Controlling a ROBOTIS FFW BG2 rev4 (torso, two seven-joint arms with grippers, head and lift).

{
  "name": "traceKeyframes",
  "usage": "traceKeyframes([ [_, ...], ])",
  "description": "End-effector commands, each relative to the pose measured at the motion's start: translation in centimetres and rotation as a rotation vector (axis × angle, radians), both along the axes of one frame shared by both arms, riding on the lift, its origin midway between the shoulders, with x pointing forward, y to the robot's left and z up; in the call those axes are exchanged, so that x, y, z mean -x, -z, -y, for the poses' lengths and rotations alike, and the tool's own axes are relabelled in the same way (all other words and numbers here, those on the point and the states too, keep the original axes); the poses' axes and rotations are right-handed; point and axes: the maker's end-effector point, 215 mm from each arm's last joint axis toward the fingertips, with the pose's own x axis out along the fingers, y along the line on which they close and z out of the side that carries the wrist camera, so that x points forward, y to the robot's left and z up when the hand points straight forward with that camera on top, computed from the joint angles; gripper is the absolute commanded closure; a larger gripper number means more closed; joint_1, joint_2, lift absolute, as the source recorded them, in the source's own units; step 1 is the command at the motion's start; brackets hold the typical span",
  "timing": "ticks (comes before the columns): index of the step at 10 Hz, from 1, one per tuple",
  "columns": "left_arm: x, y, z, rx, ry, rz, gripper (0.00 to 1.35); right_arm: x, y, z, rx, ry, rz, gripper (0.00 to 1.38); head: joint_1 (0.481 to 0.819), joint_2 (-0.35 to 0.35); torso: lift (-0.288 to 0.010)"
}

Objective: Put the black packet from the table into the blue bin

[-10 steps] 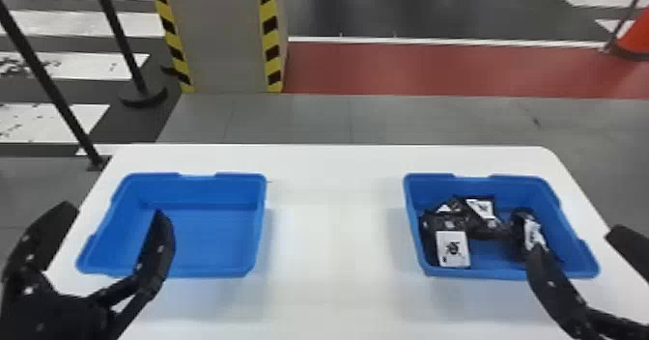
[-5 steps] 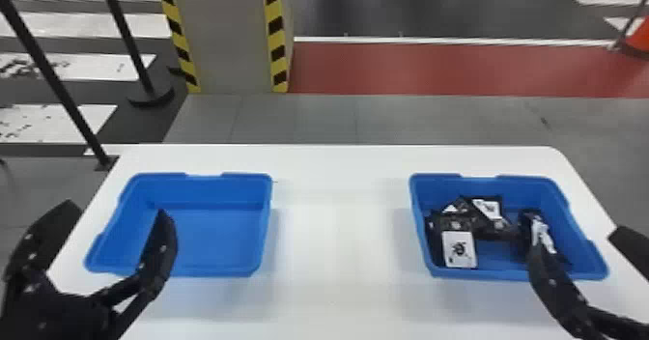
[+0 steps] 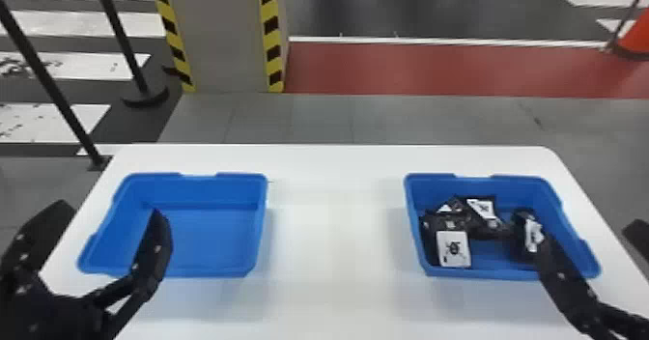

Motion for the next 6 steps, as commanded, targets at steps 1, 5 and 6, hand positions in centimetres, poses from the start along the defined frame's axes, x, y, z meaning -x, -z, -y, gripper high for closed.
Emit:
traceKeyframes([
  [1,0.01,0.0,-0.01,-0.001,0.0,0.0,0.11,0.03,-0.01,0.03,0.0,0.001,0.002,0.1,0.695,0.003,-0.11],
  [5,-0.15,0.07,0.13,0.002,0.002,-0.003,0.11,0.02,-0.3,0.04,-0.002,0.004,0.012,0.1,0.695,0.001,-0.11],
  [6,-0.17,0.16,0.19,0.002,0.001,-0.005,0.11,0.02,-0.3,0.04,-0.002,0.004,0.012,0.1,0.695,0.0,-0.11],
])
